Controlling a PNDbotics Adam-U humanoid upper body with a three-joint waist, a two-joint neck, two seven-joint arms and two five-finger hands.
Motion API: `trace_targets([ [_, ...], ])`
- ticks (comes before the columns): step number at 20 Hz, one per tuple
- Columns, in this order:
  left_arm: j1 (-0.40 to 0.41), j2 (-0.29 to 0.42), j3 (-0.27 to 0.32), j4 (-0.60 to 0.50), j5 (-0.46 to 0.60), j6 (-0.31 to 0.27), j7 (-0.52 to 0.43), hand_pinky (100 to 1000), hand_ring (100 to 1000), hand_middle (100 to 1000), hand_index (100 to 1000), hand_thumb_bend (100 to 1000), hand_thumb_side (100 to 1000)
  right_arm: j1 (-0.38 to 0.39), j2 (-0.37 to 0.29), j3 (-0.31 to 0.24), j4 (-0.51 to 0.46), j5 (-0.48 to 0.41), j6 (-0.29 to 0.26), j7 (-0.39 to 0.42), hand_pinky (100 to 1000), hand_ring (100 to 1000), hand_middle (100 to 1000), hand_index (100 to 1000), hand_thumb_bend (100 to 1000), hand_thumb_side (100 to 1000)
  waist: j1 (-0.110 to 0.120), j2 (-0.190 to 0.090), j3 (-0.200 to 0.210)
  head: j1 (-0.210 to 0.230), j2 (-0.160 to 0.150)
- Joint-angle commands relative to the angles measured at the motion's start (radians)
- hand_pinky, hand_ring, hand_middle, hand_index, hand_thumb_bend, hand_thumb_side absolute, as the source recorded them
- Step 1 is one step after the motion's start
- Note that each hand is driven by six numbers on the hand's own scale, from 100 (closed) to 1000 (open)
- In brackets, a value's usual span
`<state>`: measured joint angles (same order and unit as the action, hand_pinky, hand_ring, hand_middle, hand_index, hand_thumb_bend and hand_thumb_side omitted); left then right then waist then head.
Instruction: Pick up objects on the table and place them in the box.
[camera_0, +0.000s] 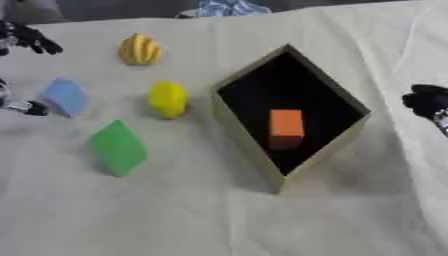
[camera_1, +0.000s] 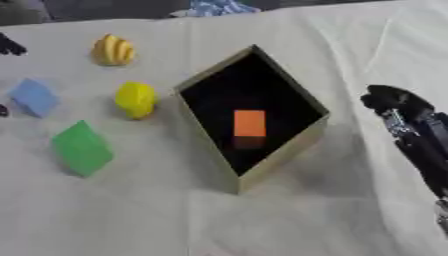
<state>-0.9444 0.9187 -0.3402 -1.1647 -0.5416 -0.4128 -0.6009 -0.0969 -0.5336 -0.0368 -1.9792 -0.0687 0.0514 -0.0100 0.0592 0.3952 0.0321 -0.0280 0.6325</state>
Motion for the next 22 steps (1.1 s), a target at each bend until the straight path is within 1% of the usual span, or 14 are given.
trace_targets([
  [1, -0.024, 0.024, 0.022, 0.002, 0.007, -0.011, -0.029, 863, 832, 810, 923, 677, 338, -0.008, -0.024, -0.006, -0.021, 0.005, -0.003, 0.002, 924, 859, 758, 850, 100, 782, -0.002, -0.018, 0.002, 0.003, -0.011],
  [2, -0.025, 0.024, 0.024, 0.003, 0.007, -0.012, -0.032, 856, 818, 786, 887, 622, 167, -0.008, -0.024, -0.006, -0.021, 0.005, -0.003, 0.002, 924, 859, 758, 848, 100, 784, -0.002, -0.017, 0.001, 0.004, -0.012],
  [3, -0.029, 0.022, 0.029, 0.005, 0.001, -0.010, -0.027, 853, 812, 778, 879, 592, 149, -0.008, -0.023, -0.006, -0.021, 0.005, -0.003, 0.002, 924, 859, 758, 847, 100, 784, -0.003, -0.015, 0.000, 0.006, -0.014],
  [7, -0.042, 0.002, 0.041, 0.033, -0.032, -0.007, 0.012, 843, 796, 757, 858, 522, 105, -0.009, -0.019, -0.006, -0.021, 0.004, -0.002, 0.002, 924, 858, 758, 846, 100, 787, -0.004, -0.012, -0.003, 0.010, -0.020],
  [10, -0.048, -0.008, 0.045, 0.051, -0.054, -0.011, 0.046, 837, 788, 745, 839, 502, 114, -0.008, -0.017, -0.006, -0.021, 0.004, -0.002, 0.002, 924, 858, 757, 845, 100, 788, -0.005, -0.010, -0.006, 0.012, -0.022],
  [12, -0.053, -0.013, 0.048, 0.057, -0.067, -0.013, 0.073, 833, 781, 735, 827, 507, 138, -0.008, -0.017, -0.007, -0.021, 0.004, -0.002, 0.002, 924, 858, 757, 845, 100, 789, -0.006, -0.008, -0.006, 0.012, -0.023],
  [14, -0.056, -0.020, 0.047, 0.065, -0.080, -0.016, 0.098, 833, 781, 737, 824, 533, 149, -0.009, -0.016, -0.006, -0.021, 0.003, -0.003, 0.002, 924, 858, 757, 845, 100, 789, -0.007, -0.005, -0.007, 0.013, -0.025],
  [17, -0.062, -0.031, 0.043, 0.081, -0.109, -0.031, 0.117, 834, 783, 737, 825, 622, 158, -0.011, -0.015, -0.007, -0.021, 0.003, -0.003, 0.003, 924, 857, 757, 844, 100, 790, -0.008, -0.001, -0.009, 0.016, -0.027],
  [19, -0.064, -0.036, 0.042, 0.092, -0.127, -0.042, 0.119, 834, 784, 738, 827, 651, 139, -0.011, -0.014, -0.008, -0.021, 0.003, -0.004, 0.002, 924, 857, 757, 844, 100, 791, -0.008, 0.001, -0.010, 0.017, -0.027],
  [22, -0.071, -0.048, 0.046, 0.116, -0.150, -0.051, 0.117, 834, 785, 739, 830, 654, 133, -0.012, -0.012, -0.009, -0.021, 0.002, -0.005, 0.001, 924, 857, 757, 843, 100, 792, -0.008, 0.005, -0.012, 0.020, -0.028],
])
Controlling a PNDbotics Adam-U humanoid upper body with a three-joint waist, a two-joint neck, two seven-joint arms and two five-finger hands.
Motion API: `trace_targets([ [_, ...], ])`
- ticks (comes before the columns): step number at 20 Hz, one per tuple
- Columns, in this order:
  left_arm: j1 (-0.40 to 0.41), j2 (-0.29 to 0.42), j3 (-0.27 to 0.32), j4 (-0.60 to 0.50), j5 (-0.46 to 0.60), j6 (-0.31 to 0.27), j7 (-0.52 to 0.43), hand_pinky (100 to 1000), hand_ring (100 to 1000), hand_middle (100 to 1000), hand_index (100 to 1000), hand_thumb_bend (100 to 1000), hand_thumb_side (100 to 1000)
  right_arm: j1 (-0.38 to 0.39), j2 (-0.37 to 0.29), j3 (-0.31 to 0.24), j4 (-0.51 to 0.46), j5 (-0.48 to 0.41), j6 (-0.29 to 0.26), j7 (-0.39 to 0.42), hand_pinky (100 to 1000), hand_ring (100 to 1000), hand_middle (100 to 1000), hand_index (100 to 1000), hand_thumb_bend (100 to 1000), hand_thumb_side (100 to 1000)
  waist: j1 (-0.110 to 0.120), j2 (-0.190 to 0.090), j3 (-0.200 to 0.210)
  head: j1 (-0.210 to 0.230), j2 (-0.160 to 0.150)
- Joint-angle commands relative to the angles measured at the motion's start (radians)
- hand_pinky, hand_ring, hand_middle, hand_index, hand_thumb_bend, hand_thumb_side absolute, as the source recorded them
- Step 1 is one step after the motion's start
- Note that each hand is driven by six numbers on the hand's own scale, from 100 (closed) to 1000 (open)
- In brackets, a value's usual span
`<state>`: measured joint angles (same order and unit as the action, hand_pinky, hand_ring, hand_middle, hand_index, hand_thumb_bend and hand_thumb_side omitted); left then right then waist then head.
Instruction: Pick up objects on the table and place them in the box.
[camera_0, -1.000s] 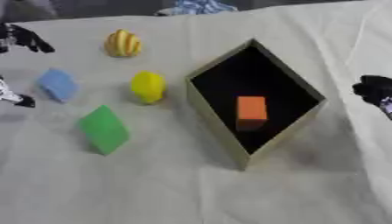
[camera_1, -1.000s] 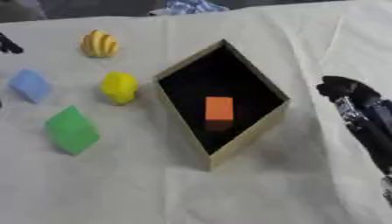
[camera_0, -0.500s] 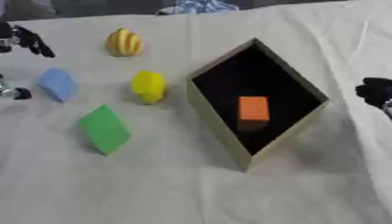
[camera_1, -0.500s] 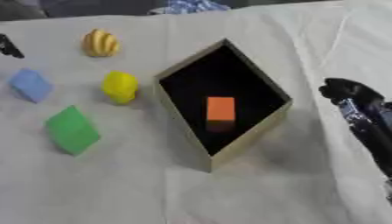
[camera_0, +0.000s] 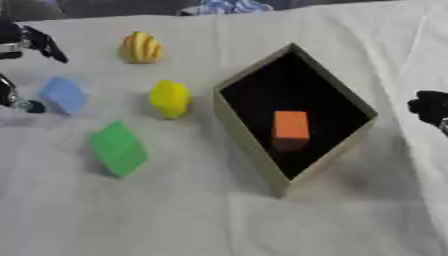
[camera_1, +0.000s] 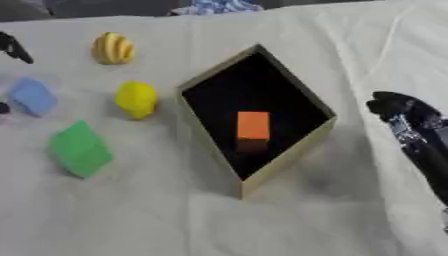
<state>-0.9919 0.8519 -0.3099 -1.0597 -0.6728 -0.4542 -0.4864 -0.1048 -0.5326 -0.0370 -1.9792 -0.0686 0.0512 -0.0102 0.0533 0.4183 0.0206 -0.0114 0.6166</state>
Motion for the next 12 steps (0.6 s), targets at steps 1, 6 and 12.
trace_targets([
  [1, -0.029, 0.013, 0.019, 0.021, -0.026, -0.011, 0.003, 834, 784, 738, 831, 650, 129, -0.005, -0.012, -0.009, -0.021, 0.002, -0.004, 0.001, 924, 857, 757, 843, 100, 793, -0.002, -0.017, -0.001, 0.004, -0.013],
  [6, -0.046, -0.012, 0.033, 0.068, -0.053, -0.020, 0.018, 830, 779, 732, 829, 596, 107, -0.006, -0.009, -0.011, -0.021, 0.001, -0.005, -0.001, 924, 857, 757, 843, 100, 795, -0.003, -0.010, -0.005, 0.008, -0.018],
  [12, -0.052, -0.032, 0.042, 0.108, -0.091, -0.033, 0.044, 823, 773, 722, 809, 541, 100, -0.007, -0.004, -0.014, -0.021, 0.001, -0.006, -0.004, 924, 857, 757, 844, 100, 798, -0.005, -0.002, -0.010, 0.015, -0.024],
])
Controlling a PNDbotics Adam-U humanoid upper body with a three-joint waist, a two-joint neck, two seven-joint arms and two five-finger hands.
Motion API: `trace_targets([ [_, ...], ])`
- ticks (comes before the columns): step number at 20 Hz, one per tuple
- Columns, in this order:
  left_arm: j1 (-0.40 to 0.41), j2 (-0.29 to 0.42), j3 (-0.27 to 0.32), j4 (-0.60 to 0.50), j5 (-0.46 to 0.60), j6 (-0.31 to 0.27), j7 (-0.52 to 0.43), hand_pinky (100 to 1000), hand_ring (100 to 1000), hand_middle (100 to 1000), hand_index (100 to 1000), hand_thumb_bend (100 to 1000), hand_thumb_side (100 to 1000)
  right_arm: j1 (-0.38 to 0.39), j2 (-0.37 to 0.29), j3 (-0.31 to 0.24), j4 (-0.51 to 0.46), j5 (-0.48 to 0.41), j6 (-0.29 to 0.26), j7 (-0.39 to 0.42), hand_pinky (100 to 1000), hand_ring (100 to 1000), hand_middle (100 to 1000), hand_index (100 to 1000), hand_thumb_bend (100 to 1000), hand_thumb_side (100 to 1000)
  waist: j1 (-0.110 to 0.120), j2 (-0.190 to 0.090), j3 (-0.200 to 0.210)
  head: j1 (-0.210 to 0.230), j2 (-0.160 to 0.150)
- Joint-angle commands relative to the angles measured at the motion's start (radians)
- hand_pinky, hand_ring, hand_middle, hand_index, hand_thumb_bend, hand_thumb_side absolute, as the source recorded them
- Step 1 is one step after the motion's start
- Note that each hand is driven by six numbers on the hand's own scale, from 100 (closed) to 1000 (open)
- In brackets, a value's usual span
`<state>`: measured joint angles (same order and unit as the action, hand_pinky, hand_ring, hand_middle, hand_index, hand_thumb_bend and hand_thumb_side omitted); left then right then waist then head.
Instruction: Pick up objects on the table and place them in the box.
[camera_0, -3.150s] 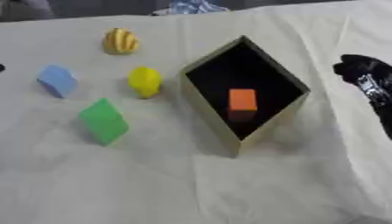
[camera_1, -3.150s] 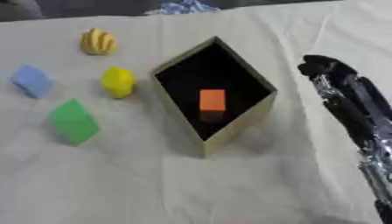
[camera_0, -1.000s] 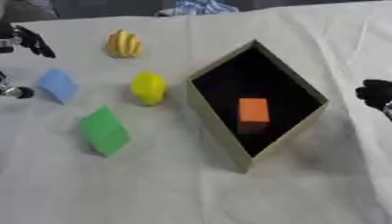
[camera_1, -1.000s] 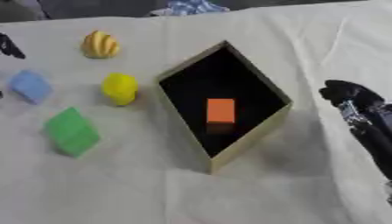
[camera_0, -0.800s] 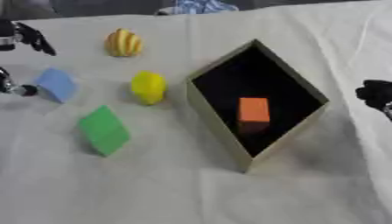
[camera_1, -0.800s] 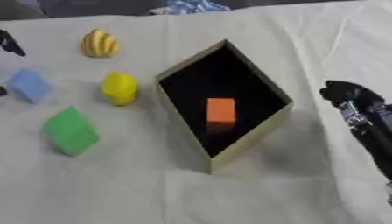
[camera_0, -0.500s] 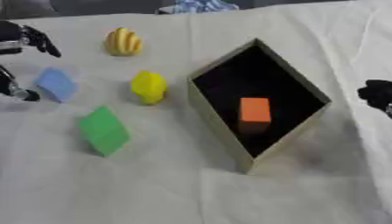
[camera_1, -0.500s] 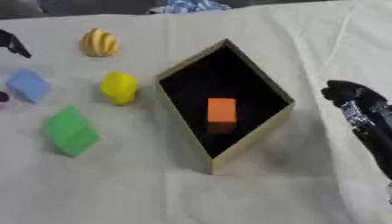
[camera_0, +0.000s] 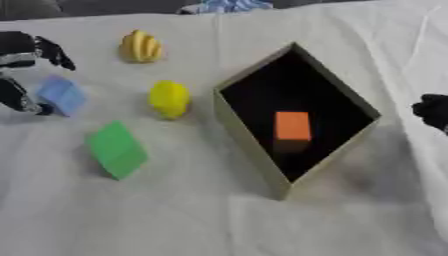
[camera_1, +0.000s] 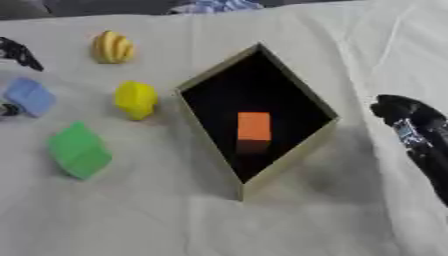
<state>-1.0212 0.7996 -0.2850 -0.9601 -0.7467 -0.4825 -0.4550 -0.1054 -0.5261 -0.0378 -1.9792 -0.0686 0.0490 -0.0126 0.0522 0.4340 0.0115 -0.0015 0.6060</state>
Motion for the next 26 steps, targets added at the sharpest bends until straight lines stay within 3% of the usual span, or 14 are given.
trace_targets([
  [1, -0.022, 0.018, 0.017, 0.014, -0.022, -0.007, 0.014, 819, 766, 713, 798, 523, 100, -0.006, -0.009, -0.014, -0.021, 0.001, -0.004, -0.002, 924, 857, 757, 844, 100, 798, -0.004, -0.017, -0.002, 0.005, -0.013],
  [5, -0.024, 0.008, 0.017, 0.036, -0.033, -0.015, -0.002, 795, 711, 643, 735, 451, 100, -0.005, -0.005, -0.020, -0.021, 0.001, -0.007, -0.010, 924, 854, 755, 844, 100, 794, -0.004, -0.014, -0.005, 0.008, -0.010],
  [10, -0.030, -0.002, 0.026, 0.052, -0.045, -0.012, -0.011, 746, 585, 496, 580, 350, 100, -0.006, -0.003, -0.024, -0.021, -0.002, -0.010, -0.015, 925, 851, 753, 843, 100, 790, -0.004, -0.016, -0.009, 0.010, -0.006],
  [15, -0.028, -0.003, 0.035, 0.038, -0.045, -0.008, 0.024, 728, 547, 464, 547, 302, 100, -0.003, -0.002, -0.026, -0.021, -0.003, -0.011, -0.017, 926, 850, 753, 844, 100, 788, -0.004, -0.023, -0.014, 0.010, -0.002],
  [20, -0.043, 0.002, 0.052, -0.045, -0.005, 0.015, 0.071, 729, 544, 462, 558, 269, 100, 0.001, -0.004, -0.028, -0.021, -0.004, -0.014, -0.014, 926, 850, 753, 845, 100, 778, -0.004, -0.035, -0.014, 0.009, 0.006],
  [26, -0.110, -0.071, 0.019, -0.182, 0.081, 0.012, 0.079, 726, 536, 456, 574, 214, 100, 0.003, -0.010, -0.028, -0.021, -0.004, -0.018, -0.010, 927, 850, 754, 846, 100, 770, -0.006, -0.049, -0.011, -0.004, 0.015],
])
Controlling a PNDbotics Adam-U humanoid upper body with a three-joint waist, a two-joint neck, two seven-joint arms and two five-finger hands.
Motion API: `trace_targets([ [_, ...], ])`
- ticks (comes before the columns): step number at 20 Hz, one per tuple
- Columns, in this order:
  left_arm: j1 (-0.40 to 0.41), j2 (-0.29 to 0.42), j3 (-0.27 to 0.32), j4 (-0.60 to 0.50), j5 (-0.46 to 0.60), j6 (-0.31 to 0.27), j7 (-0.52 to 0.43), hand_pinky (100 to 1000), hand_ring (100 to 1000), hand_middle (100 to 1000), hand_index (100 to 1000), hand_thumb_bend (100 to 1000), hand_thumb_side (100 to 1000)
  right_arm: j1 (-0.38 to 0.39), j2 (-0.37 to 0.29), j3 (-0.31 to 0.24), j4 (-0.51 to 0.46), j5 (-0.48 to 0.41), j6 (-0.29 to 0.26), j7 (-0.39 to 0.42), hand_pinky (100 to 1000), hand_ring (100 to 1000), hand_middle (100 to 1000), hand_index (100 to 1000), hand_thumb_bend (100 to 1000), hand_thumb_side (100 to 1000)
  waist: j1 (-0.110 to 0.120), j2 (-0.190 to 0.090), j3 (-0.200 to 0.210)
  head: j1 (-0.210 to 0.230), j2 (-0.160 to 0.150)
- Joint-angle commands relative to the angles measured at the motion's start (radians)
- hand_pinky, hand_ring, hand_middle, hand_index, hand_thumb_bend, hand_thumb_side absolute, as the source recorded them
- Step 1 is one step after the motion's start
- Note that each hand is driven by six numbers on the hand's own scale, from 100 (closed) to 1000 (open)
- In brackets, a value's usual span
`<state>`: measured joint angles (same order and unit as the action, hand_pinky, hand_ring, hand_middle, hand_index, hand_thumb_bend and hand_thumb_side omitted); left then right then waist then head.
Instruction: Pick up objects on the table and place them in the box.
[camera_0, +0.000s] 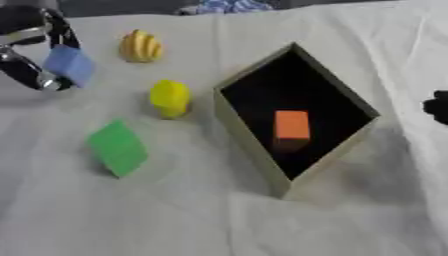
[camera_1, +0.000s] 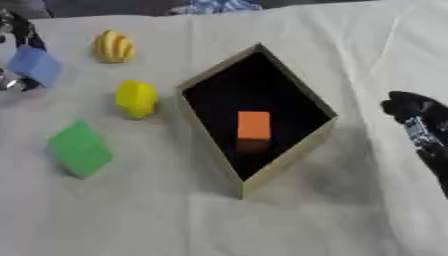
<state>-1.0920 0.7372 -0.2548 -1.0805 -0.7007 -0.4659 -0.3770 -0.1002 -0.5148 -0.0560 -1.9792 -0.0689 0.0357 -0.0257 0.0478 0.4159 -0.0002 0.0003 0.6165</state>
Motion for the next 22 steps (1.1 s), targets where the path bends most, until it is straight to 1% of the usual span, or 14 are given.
trace_targets([
  [1, -0.056, -0.028, -0.028, -0.081, 0.049, -0.004, -0.009, 727, 539, 459, 577, 223, 100, -0.002, -0.023, -0.009, -0.021, -0.004, -0.005, 0.005, 927, 850, 754, 846, 100, 769, -0.001, -0.033, 0.001, -0.007, 0.006],
  [3, -0.093, -0.069, -0.066, -0.106, 0.078, 0.000, -0.035, 730, 548, 466, 585, 243, 102, -0.005, -0.027, -0.005, -0.021, -0.004, -0.006, 0.011, 927, 851, 755, 847, 100, 766, 0.001, -0.038, 0.000, -0.006, 0.008],
  [6, -0.149, -0.121, -0.125, -0.098, 0.125, 0.020, -0.081, 735, 566, 484, 603, 277, 117, -0.011, -0.036, 0.001, -0.021, -0.005, -0.008, 0.022, 927, 851, 755, 847, 100, 758, 0.008, -0.046, -0.005, -0.004, 0.009],
  [8, -0.177, -0.149, -0.152, -0.080, 0.153, 0.035, -0.113, 737, 574, 492, 610, 288, 126, -0.018, -0.040, 0.005, -0.021, -0.006, -0.011, 0.029, 927, 851, 754, 847, 100, 754, 0.014, -0.049, -0.012, -0.001, 0.007],
  [10, -0.197, -0.176, -0.167, -0.064, 0.169, 0.045, -0.146, 739, 580, 497, 617, 294, 138, -0.024, -0.042, 0.007, -0.021, -0.009, -0.012, 0.034, 927, 851, 754, 847, 100, 753, 0.020, -0.052, -0.020, 0.001, 0.005],
  [12, -0.209, -0.199, -0.171, -0.053, 0.179, 0.051, -0.179, 743, 591, 509, 635, 313, 179, -0.027, -0.044, 0.008, -0.021, -0.011, -0.012, 0.037, 927, 851, 754, 847, 100, 753, 0.026, -0.053, -0.029, 0.004, 0.004],
  [15, -0.223, -0.225, -0.161, -0.039, 0.186, 0.063, -0.219, 748, 601, 518, 650, 322, 199, -0.029, -0.044, 0.009, -0.021, -0.012, -0.011, 0.039, 927, 851, 754, 848, 100, 754, 0.035, -0.054, -0.040, 0.010, 0.003],
  [22, -0.241, -0.275, -0.143, -0.010, 0.161, 0.073, -0.229, 751, 604, 522, 656, 327, 219, -0.038, -0.038, 0.011, -0.021, -0.017, -0.009, 0.044, 927, 850, 754, 848, 100, 758, 0.045, -0.049, -0.063, 0.024, -0.003],
])
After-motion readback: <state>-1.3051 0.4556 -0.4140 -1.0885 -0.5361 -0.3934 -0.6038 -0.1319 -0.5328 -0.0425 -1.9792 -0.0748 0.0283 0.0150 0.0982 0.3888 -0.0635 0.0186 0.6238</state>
